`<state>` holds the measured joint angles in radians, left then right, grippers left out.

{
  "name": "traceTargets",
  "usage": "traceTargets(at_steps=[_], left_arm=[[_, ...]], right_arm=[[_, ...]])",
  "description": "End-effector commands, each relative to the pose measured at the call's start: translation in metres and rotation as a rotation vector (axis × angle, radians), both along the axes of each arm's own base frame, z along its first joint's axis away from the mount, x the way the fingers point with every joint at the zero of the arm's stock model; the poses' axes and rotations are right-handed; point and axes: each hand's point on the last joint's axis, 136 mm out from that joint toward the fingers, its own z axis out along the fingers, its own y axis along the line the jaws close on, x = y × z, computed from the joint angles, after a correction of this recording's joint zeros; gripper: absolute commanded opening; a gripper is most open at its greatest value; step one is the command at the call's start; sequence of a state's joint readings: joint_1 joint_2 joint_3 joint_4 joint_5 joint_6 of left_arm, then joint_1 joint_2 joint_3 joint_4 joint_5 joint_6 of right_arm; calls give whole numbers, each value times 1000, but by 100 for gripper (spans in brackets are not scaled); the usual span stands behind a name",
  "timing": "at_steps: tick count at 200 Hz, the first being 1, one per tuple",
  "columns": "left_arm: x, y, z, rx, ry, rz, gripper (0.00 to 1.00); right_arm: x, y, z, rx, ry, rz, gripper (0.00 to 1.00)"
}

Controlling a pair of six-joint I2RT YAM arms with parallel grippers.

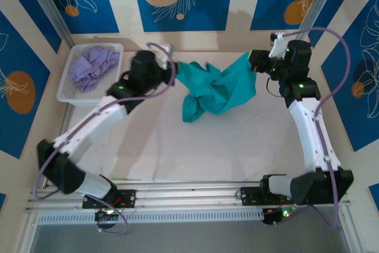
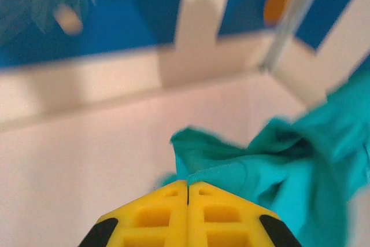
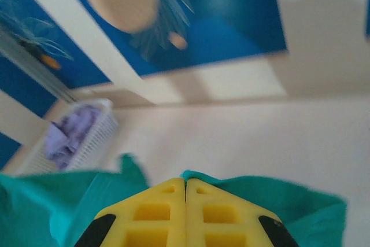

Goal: Fold the inside-out t-shirt

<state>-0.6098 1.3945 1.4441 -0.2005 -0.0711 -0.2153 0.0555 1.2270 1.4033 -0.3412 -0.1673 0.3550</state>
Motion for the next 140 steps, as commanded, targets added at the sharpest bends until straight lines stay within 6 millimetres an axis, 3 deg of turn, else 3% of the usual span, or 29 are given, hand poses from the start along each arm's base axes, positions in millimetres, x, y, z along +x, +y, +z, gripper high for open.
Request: traceTargets(at_steps=[1, 30, 58, 91, 115, 140], left_arm=[[-17, 24, 64, 27, -150, 53, 0], [-29, 48, 120, 51, -260, 117, 0], [-31, 87, 150, 47, -321, 245, 0], [-22, 126, 141, 50, -279, 352, 0], [-17, 130, 131, 54, -255, 357, 0], [-8, 120, 118, 55, -219, 320, 0]], right_arm=[[-28, 19, 72, -59, -210, 35, 0], [-53, 41, 118, -119, -336, 67, 0], [-57, 37, 128, -154, -364, 19, 0], [-44, 15, 110, -199, -298, -112, 0], [-33, 8, 97, -231, -255, -160, 0], [-19, 0, 84, -265, -213, -191, 0]])
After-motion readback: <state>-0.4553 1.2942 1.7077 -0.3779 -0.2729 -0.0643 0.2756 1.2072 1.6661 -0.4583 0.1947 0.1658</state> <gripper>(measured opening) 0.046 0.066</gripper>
